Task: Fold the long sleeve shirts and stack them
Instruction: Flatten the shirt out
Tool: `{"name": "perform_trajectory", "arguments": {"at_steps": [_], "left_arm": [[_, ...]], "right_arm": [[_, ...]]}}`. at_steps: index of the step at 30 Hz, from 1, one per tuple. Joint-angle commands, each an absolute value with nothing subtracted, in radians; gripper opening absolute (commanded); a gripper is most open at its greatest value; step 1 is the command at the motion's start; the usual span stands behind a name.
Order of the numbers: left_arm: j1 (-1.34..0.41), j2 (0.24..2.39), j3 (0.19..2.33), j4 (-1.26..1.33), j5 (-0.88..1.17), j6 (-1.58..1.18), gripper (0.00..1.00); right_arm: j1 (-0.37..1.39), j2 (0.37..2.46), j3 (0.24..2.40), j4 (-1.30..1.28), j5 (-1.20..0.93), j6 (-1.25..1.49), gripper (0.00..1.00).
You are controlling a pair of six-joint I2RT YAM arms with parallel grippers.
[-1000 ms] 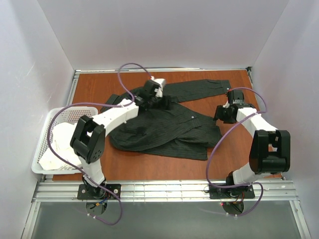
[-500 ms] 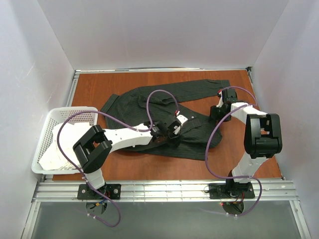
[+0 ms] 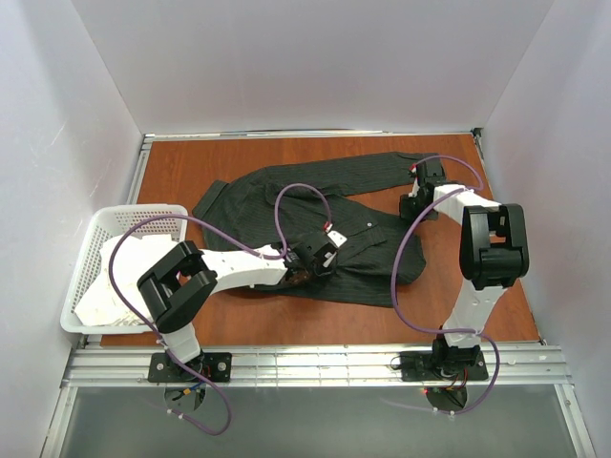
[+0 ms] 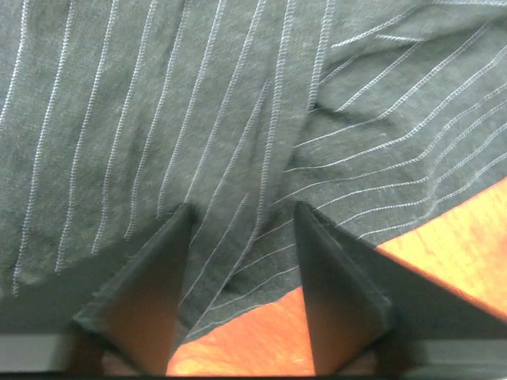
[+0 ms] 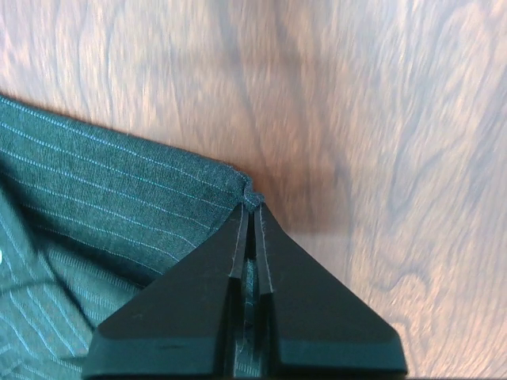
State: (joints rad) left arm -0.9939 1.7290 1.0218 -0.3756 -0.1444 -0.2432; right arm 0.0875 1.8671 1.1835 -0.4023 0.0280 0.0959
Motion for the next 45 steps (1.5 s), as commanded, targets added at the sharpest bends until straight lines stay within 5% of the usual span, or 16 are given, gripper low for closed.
{"name": "perform_trajectory", "arguments": {"at_steps": [1,7,12,19,27,29,31,34,35,38,45], "left_arm": [[-0.992,1.713,1.020,-0.379,-0.204,-0.250,0.38],[-0.992,1.704,1.048,-0.410,-0.245,-0.222,0.00],[-0.992,1.671,1.078,-0.524,-0.166,-0.190,0.00],[-0.994,1.510,1.032,-0.653,0.318,-0.115,0.00],[-0.994,1.450,0.976,-0.696,0.601,-0.060,0.00],[-1.000,1.468,0.973,-0.728,0.652,-0.035,0.00],[-1.012,1.467,0.969,-0.732,0.676,-0.029,0.00],[-1.012,1.431,0.983,-0.713,0.710,-0.034,0.19],[-1.012,1.384,0.988,-0.684,0.707,-0.046,0.43],[-1.006,1.307,1.018,-0.615,0.599,-0.124,0.66],[-0.712,1.333,1.066,-0.512,0.306,-0.406,0.66]], "right_arm": [[0.084,1.922,1.239,-0.443,0.078,0.089,0.01],[0.058,1.991,1.357,-0.471,0.104,0.106,0.01],[0.006,2.054,1.503,-0.494,0.127,0.147,0.01],[-0.089,2.184,1.823,-0.548,0.175,0.218,0.01],[-0.095,2.347,2.117,-0.554,0.173,0.221,0.01],[-0.097,2.365,2.131,-0.569,0.181,0.224,0.11],[-0.095,2.349,2.123,-0.581,0.176,0.219,0.31],[-0.091,2.255,2.030,-0.581,0.160,0.195,0.54],[-0.081,2.190,1.999,-0.580,0.150,0.189,0.63],[-0.051,2.017,1.838,-0.580,0.140,0.170,0.71],[0.148,1.585,1.327,-0.513,0.034,0.210,0.71]]}}
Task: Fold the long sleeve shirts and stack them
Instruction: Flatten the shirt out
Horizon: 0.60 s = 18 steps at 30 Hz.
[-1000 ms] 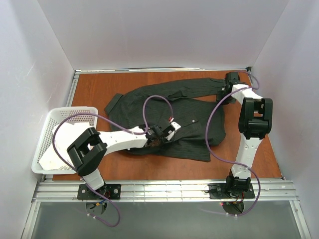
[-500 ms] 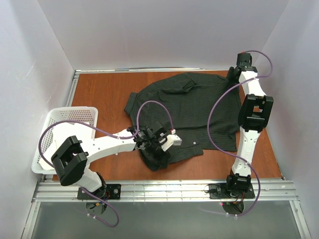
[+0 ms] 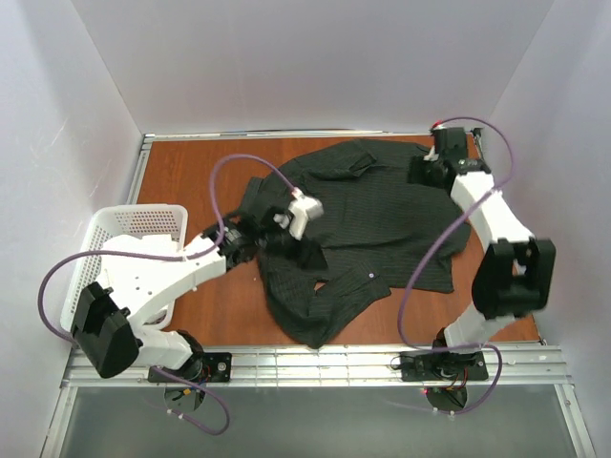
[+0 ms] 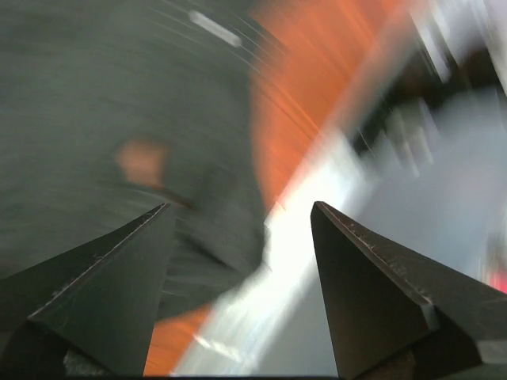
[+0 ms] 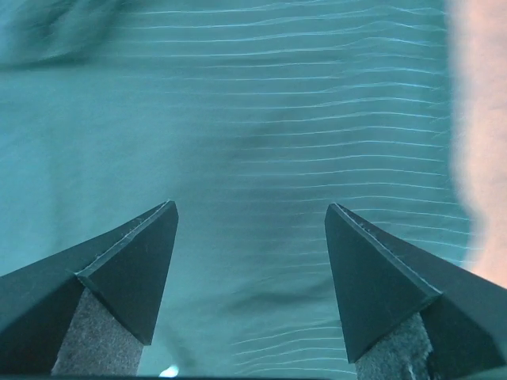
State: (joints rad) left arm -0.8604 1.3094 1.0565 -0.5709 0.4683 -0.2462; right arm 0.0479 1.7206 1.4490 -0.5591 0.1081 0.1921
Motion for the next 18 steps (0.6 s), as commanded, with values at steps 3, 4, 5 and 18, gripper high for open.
{"name": "perform_trajectory", "arguments": {"at_steps": [3,4,5,18], "left_arm": [[-0.582,1.429,1.071,-0.492,0.213,-0.460,0.65],[-0.556,1.460,1.084,-0.491,0.200,-0.471,0.64],[-0.516,1.488,1.092,-0.482,0.189,-0.480,0.64],[-0.312,1.574,0.902,-0.413,0.114,-0.615,0.60]], "right_arm": [[0.299,1.441,1.120,-0.451,0.008,0.238,0.70],[0.334,1.384,1.079,-0.422,0.009,0.250,0.69],[0.401,1.358,0.998,-0.410,-0.026,0.276,0.68],[0.762,1.186,0.625,-0.399,-0.037,0.482,0.67]]}}
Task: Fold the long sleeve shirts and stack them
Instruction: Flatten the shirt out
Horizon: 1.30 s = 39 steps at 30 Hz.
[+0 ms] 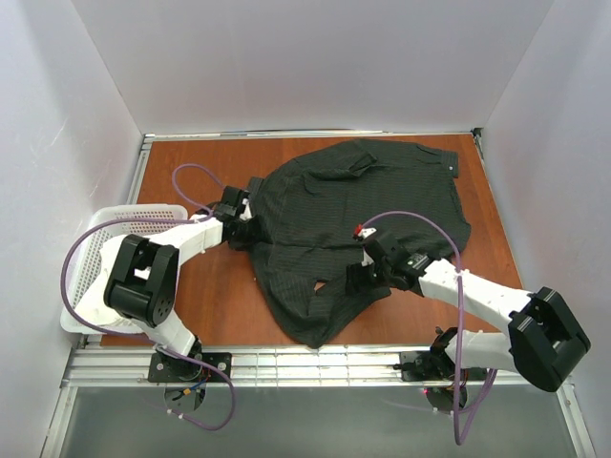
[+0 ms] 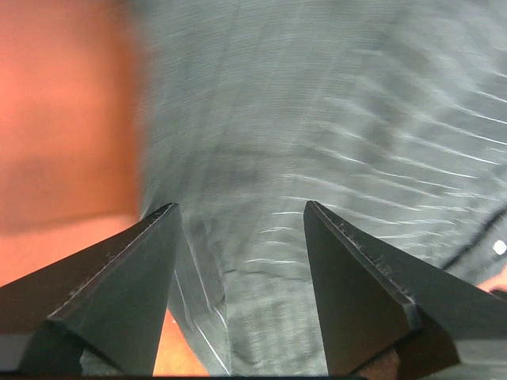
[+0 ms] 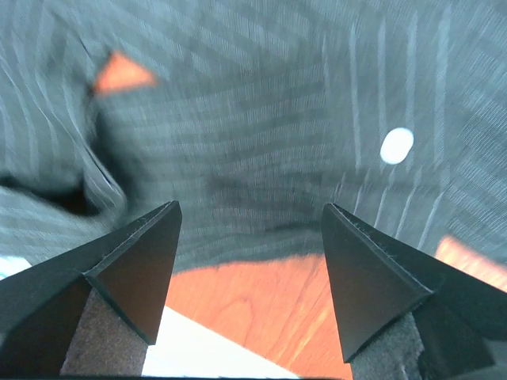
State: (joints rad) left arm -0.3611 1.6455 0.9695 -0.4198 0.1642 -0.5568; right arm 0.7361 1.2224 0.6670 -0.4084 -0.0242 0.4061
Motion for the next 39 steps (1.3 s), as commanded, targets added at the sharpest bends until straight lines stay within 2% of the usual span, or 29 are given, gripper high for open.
{"name": "perform_trajectory", "arguments": {"at_steps": [1,8,11,13,17,21,26,30,35,39], "left_arm": [[-0.298,1.560,0.878,-0.411,0.115,-0.635,0.60],[-0.190,1.470,0.770,-0.420,0.146,-0.640,0.63],[-0.189,1.447,0.813,-0.439,0.192,-0.600,0.66],[-0.211,1.430,0.878,-0.443,0.221,-0.577,0.69],[-0.342,1.465,1.037,-0.453,0.180,-0.477,0.72],[-0.448,1.668,1.218,-0.433,0.149,-0.399,0.72],[-0.460,1.926,1.498,-0.413,0.120,-0.385,0.72],[-0.460,2.101,1.644,-0.396,0.071,-0.411,0.71],[-0.439,2.232,1.717,-0.385,0.054,-0.460,0.70],[-0.381,2.255,1.655,-0.364,0.063,-0.540,0.70]], "right_arm": [[0.776,1.171,0.612,-0.408,-0.041,0.498,0.68],[0.790,1.089,0.564,-0.531,-0.065,0.517,0.68],[0.781,1.046,0.636,-0.632,0.042,0.473,0.68],[0.712,1.040,0.714,-0.702,0.137,0.439,0.68],[0.458,1.069,0.800,-0.703,0.118,0.318,0.68],[0.327,1.133,0.827,-0.673,0.124,0.316,0.68],[0.249,1.164,0.776,-0.627,0.049,0.354,0.68],[0.186,1.137,0.677,-0.554,0.008,0.397,0.66],[0.107,1.129,0.575,-0.470,-0.152,0.399,0.65],[0.010,1.163,0.525,-0.417,-0.251,0.411,0.65]]}}
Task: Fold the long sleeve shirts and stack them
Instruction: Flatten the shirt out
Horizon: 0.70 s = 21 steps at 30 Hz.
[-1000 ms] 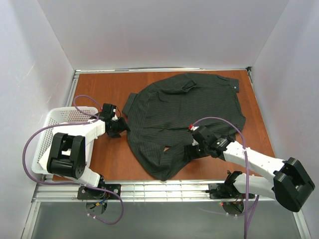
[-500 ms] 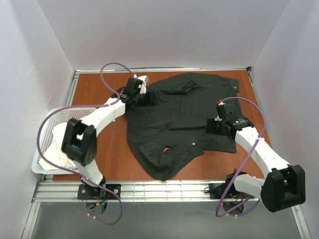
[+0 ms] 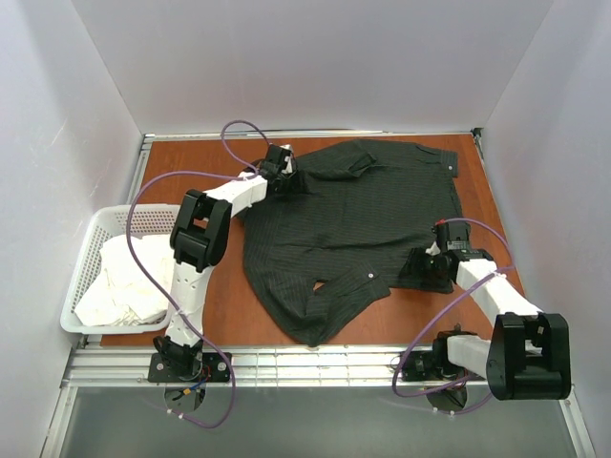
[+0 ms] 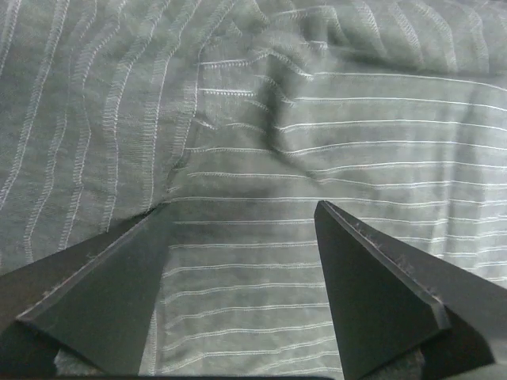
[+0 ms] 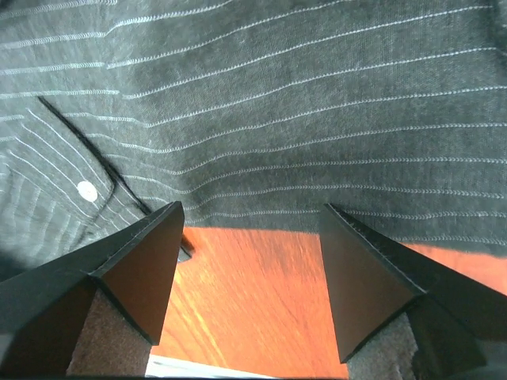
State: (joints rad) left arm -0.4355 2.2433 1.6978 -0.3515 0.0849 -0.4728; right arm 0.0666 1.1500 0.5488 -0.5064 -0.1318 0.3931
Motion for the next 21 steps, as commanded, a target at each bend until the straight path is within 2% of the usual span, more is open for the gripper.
{"name": "perform_trajectory", "arguments": {"at_steps": [1,10,16,21], "left_arm": [[-0.370,2.249,1.604,-0.359,0.064,-0.552,0.70],[-0.230,2.082,1.309,-0.316,0.012,-0.673,0.70],[-0.201,2.054,1.312,-0.311,0.090,-0.670,0.71],[-0.238,1.901,1.316,-0.330,0.155,-0.612,0.77]], "right_arm": [[-0.014,1.164,0.516,-0.410,-0.262,0.416,0.65],[-0.233,1.104,0.396,-0.440,-0.367,0.440,0.67],[-0.245,1.082,0.388,-0.486,-0.371,0.434,0.67],[-0.227,0.925,0.484,-0.526,-0.301,0.426,0.70]]}}
